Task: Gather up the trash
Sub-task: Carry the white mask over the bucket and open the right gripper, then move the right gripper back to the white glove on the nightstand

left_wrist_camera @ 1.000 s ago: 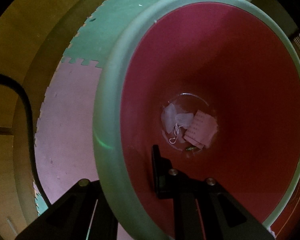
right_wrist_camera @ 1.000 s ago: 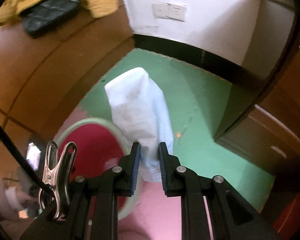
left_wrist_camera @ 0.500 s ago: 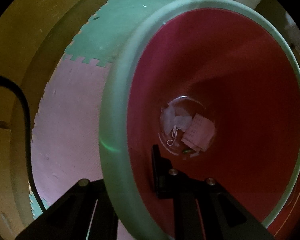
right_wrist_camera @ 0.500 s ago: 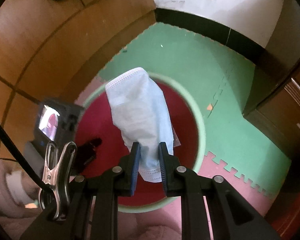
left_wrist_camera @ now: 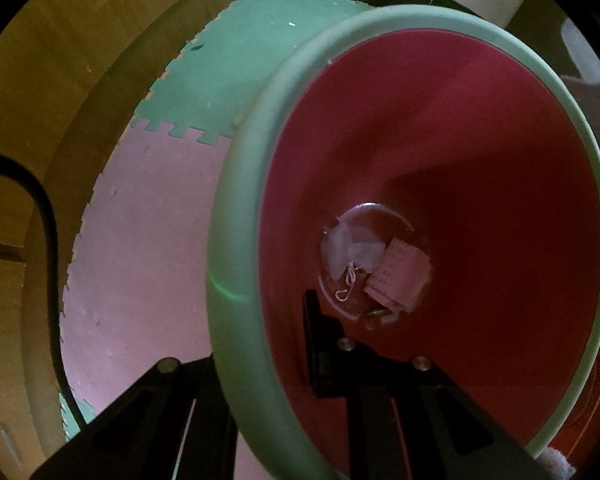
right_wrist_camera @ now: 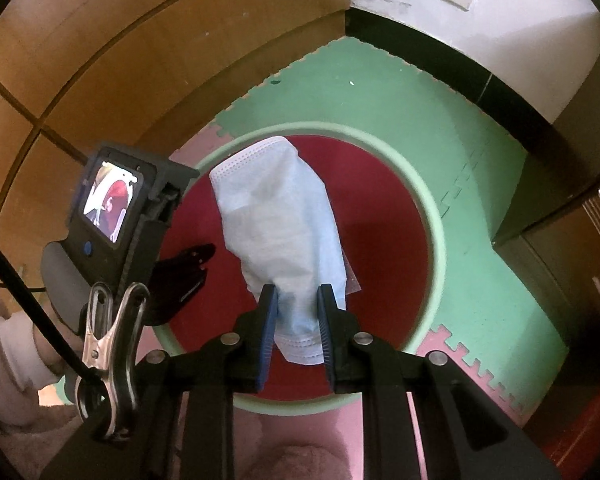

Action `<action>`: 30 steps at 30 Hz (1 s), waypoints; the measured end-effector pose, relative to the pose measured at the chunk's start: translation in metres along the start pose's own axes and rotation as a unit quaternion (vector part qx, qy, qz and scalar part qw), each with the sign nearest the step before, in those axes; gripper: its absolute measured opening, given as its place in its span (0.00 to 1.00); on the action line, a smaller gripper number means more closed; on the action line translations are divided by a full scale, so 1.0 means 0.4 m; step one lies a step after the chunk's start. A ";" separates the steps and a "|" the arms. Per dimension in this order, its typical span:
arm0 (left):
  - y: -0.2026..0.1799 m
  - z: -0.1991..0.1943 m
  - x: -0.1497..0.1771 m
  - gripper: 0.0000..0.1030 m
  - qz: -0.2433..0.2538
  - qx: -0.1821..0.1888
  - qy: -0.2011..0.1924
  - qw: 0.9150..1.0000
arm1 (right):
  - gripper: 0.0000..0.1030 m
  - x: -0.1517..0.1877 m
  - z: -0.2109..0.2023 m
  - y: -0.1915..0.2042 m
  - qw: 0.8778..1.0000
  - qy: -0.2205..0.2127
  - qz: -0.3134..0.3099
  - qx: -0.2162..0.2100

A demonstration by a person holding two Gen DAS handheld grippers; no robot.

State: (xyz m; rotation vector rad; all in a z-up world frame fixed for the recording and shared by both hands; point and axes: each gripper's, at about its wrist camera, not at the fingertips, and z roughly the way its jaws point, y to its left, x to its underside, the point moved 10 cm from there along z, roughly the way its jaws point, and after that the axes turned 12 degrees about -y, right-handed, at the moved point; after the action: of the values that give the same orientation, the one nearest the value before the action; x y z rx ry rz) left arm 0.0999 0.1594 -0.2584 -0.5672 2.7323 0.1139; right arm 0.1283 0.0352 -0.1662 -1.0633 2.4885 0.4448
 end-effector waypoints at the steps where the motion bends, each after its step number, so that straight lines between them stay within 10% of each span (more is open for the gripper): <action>1: 0.000 0.000 0.000 0.09 -0.001 0.001 0.000 1.000 | 0.20 0.002 0.000 -0.004 1.000 0.001 0.005 -0.002; 30: 0.003 0.000 0.001 0.10 0.004 -0.001 -0.003 1.000 | 0.38 -0.043 -0.017 -0.042 0.999 -0.015 0.031 -0.003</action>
State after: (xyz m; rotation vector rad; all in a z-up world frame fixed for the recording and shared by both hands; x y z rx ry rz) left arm 0.0991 0.1603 -0.2585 -0.5557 2.7300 0.1200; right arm 0.1499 0.0318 -0.1543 -0.9774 2.4995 0.4834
